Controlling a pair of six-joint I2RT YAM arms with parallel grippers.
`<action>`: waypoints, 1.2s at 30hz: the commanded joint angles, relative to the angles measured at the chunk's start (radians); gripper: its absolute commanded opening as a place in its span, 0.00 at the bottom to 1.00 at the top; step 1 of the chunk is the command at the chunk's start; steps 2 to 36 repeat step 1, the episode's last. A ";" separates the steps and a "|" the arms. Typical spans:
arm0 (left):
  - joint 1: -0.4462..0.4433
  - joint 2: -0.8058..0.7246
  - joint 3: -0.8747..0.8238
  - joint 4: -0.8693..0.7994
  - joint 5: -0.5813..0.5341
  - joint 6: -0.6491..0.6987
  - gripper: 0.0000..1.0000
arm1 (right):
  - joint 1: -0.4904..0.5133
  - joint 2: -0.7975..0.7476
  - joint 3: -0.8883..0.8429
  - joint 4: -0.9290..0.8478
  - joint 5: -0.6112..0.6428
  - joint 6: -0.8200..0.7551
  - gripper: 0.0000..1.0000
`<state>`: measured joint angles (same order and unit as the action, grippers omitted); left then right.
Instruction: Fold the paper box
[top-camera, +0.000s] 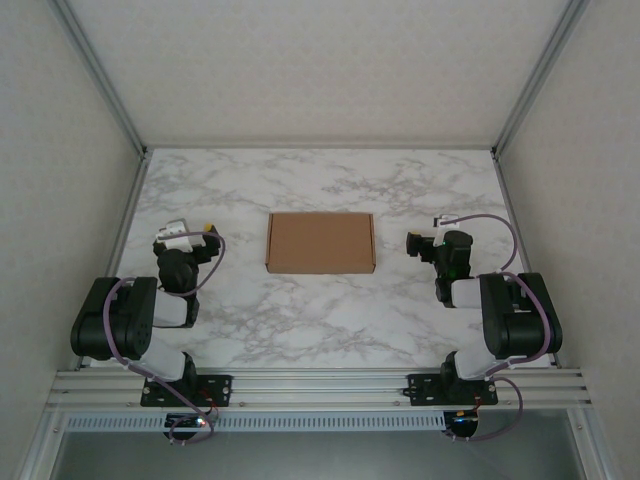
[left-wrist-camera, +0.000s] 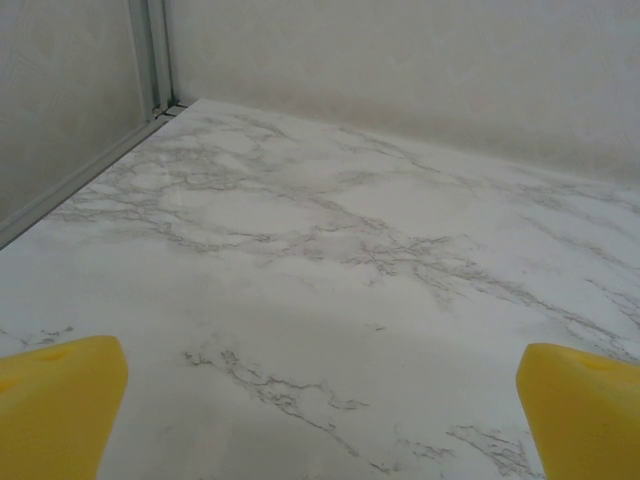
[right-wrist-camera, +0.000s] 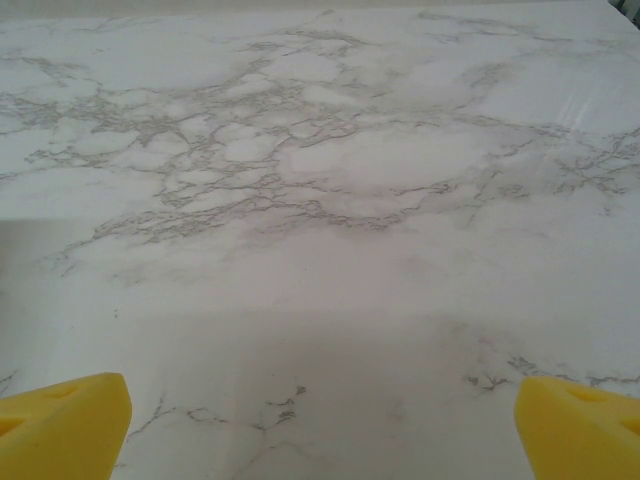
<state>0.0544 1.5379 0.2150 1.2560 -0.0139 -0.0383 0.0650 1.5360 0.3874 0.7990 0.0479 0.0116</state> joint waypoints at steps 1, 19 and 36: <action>0.005 -0.001 0.011 0.034 0.014 -0.015 1.00 | -0.004 0.004 0.016 0.010 -0.009 -0.006 0.99; 0.005 -0.001 0.011 0.034 0.014 -0.015 1.00 | -0.004 0.004 0.016 0.010 -0.009 -0.006 0.99; 0.005 -0.001 0.011 0.034 0.014 -0.015 1.00 | -0.004 0.004 0.016 0.010 -0.009 -0.006 0.99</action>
